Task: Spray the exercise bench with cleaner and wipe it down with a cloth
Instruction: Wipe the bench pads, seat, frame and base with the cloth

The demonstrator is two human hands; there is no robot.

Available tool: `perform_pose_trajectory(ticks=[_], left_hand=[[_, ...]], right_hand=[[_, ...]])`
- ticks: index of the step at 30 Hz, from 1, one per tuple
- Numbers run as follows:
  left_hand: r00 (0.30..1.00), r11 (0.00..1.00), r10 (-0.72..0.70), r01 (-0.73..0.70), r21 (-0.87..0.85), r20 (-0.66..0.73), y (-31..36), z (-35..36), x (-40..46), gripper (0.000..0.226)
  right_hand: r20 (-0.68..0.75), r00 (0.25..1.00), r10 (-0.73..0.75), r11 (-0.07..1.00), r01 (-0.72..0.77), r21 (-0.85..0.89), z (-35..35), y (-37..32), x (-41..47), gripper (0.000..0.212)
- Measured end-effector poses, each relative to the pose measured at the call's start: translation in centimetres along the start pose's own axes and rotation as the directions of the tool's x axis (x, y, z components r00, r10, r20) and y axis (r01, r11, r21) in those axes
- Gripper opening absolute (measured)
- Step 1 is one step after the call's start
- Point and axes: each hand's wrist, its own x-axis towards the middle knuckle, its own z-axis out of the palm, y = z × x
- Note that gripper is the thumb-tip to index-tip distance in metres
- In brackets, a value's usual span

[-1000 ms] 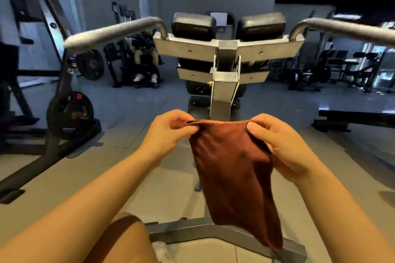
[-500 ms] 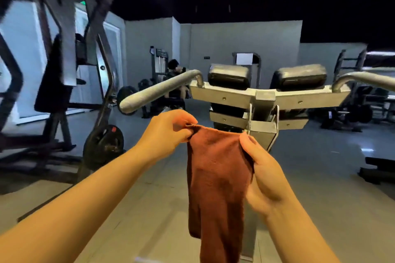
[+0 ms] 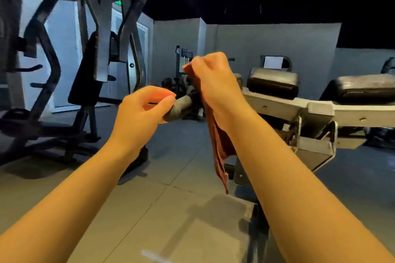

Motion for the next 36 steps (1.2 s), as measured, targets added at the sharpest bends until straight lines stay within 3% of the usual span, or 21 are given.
perform_pose_trajectory(ticks=[2, 3, 4, 6, 10, 12, 15, 19, 23, 26, 30, 32, 34, 35, 36], left_hand=[[1.0, 0.99, -0.015, 0.016, -0.14, 0.008, -0.2, -0.4, -0.1, 0.013], [1.0, 0.979, -0.008, 0.014, -0.203, 0.027, -0.4, -0.6, -0.2, 0.014], [0.999, 0.964, 0.002, 0.011, -0.266, 0.047, -0.7, -0.9, -0.4, 0.014], [0.996, 0.926, 0.02, 0.012, -0.378, 0.081, -1.5, -1.4, -0.6, 0.015], [0.984, 0.87, 0.067, 0.023, -0.492, 0.165, -3.3, -1.7, 0.5, 0.011], [0.98, 0.866, 0.073, 0.03, -0.5, 0.186, -4.0, -1.4, 2.3, 0.009], [0.955, 0.877, 0.079, 0.071, -0.475, 0.287, -5.0, -0.4, 5.7, 0.011], [0.864, 0.874, 0.188, 0.069, -0.481, 0.467, -5.4, 1.0, 7.3, 0.02], [0.812, 0.825, 0.206, 0.155, -0.543, 0.545, -6.6, 1.0, 6.8, 0.043], [0.809, 0.744, 0.178, 0.262, -0.615, 0.561, -7.7, 1.5, 7.0, 0.043], [0.82, 0.641, 0.123, 0.365, -0.676, 0.559, -8.1, 2.8, 7.8, 0.041], [0.821, 0.629, 0.112, 0.377, -0.68, 0.559, -8.7, 3.3, 8.2, 0.039], [0.825, 0.617, 0.069, 0.407, -0.674, 0.561, -10.3, 3.8, 8.9, 0.033], [0.828, 0.615, 0.044, 0.418, -0.668, 0.559, -11.1, 4.2, 9.3, 0.027], [0.83, 0.618, 0.017, 0.429, -0.659, 0.557, -12.0, 4.5, 9.7, 0.021]], right_hand=[[0.245, 0.97, -0.003, 0.943, 0.084, -0.321, 1.9, 0.9, 0.4, 0.03], [0.307, 0.952, 0.004, 0.908, 0.125, -0.4, 2.2, 1.2, 0.4, 0.036], [0.319, 0.948, 0.008, 0.921, 0.117, -0.373, 2.0, 1.5, 0.4, 0.042], [0.284, 0.959, 0.015, 0.962, 0.064, -0.266, 1.1, 2.2, 0.4, 0.051], [0.276, 0.957, -0.088, 0.871, 0.208, -0.445, 0.9, 4.1, 1.1, 0.037], [0.23, 0.967, -0.108, 0.861, 0.206, -0.465, 1.5, 4.8, 1.7, 0.036], [0.122, 0.988, -0.095, 0.917, 0.134, -0.376, 2.3, 5.6, 1.6, 0.03], [-0.017, 1.0, -0.025, 0.983, 0.021, -0.184, 3.5, 5.7, -0.2, 0.026], [-0.132, 0.987, -0.095, 0.987, 0.076, -0.144, 4.2, 6.5, -2.0, 0.023], [-0.101, 0.985, -0.138, 0.957, 0.106, -0.271, 4.2, 6.9, -1.1, 0.024], [-0.095, 0.987, -0.133, 0.962, 0.105, -0.251, 3.2, 7.1, 1.1, 0.023], [-0.048, 0.998, -0.034, 0.911, 0.011, -0.412, 1.9, 7.3, 2.7, 0.022], [-0.01, 0.996, 0.092, 0.802, -0.08, -0.592, 0.3, 8.0, 5.2, 0.048], [-0.033, 0.993, 0.116, 0.769, -0.11, -0.63, -0.6, 8.5, 6.1, 0.057], [-0.029, 0.987, 0.158, 0.779, -0.142, -0.61, -1.1, 8.6, 6.8, 0.053]])
